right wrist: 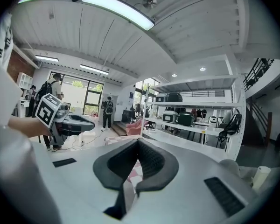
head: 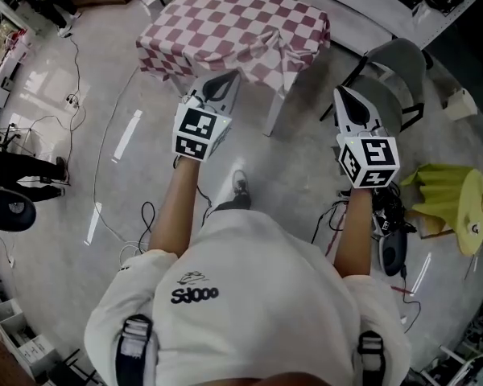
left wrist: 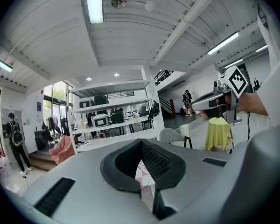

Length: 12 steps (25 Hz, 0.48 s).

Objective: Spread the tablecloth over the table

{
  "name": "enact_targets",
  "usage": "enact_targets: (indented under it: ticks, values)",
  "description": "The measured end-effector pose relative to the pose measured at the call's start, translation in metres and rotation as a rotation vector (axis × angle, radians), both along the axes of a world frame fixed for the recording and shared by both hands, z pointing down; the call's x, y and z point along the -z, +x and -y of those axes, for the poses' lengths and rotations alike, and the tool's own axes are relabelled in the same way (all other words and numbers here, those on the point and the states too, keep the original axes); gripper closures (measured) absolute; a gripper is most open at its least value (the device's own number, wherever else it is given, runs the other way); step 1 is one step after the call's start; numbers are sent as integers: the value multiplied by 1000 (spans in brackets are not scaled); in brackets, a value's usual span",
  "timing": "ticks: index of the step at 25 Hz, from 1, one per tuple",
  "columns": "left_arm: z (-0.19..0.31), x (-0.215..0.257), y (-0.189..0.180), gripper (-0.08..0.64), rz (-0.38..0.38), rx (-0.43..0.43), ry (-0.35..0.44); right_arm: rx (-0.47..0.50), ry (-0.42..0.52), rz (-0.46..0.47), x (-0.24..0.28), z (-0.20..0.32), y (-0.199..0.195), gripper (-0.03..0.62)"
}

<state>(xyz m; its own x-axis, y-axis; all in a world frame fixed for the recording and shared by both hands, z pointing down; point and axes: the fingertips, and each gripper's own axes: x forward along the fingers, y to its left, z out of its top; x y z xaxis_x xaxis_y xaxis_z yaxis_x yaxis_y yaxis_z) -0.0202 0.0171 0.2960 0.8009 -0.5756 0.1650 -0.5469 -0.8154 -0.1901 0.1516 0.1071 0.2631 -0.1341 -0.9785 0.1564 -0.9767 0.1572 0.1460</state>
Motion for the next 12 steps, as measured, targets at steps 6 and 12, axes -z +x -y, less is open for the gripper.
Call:
enact_targets:
  ticks: [6,12]
  values:
    - [85,-1,13,537,-9,-2,-21,-2,-29,-3,-1,85,11,571]
    - [141,-23,21,537,4,-8,-61,6,-83,4,-23,150,15,571]
